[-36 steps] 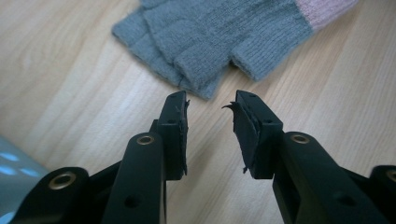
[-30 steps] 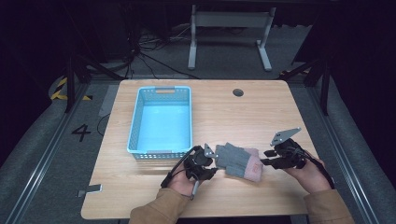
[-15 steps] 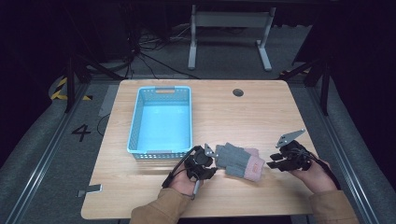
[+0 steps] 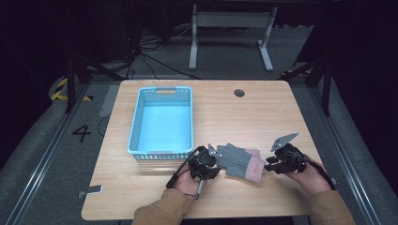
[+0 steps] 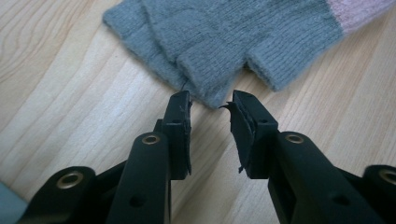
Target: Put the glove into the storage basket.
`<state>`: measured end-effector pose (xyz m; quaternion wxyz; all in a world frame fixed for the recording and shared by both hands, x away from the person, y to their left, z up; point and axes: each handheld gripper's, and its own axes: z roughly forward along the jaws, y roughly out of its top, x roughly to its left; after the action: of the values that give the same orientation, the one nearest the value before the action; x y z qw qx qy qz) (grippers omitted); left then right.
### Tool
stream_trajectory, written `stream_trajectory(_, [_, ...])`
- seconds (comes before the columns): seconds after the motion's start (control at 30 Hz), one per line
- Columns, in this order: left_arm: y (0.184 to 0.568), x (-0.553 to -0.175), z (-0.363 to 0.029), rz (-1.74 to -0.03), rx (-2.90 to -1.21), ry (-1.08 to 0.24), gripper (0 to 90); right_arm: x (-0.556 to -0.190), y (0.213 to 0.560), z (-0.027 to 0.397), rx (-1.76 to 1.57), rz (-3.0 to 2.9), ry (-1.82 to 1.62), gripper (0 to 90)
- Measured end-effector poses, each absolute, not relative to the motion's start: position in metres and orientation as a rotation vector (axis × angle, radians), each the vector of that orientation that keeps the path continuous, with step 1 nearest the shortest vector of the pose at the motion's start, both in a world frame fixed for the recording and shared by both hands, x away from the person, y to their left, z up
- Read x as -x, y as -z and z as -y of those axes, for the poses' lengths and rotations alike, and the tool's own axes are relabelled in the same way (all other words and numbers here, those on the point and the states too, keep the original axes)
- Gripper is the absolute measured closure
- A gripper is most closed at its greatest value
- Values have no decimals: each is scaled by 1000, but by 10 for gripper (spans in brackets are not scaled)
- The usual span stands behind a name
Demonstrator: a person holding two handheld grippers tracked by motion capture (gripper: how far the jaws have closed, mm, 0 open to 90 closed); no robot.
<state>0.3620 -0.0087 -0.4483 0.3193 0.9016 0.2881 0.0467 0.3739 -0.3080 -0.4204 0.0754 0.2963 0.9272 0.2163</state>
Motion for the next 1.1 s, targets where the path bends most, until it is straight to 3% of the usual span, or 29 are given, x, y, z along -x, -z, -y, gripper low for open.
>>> stream_trajectory(0.33, [452, -366, 15, -782, -2383, -162, 710, -374, 421, 309, -892, -2779, -651, 658])
stream_trajectory(0.77, [450, -364, 24, -752, -2397, -204, 836, -372, 420, 306, -879, -2784, -672, 687])
stream_trajectory(0.97, [447, -361, 26, -743, -2404, -226, 874, -369, 417, 300, -835, -2786, -660, 842])
stream_trajectory(1.1, [442, -357, 25, -726, -2391, -230, 875, -368, 409, 302, -849, -2761, -674, 852])
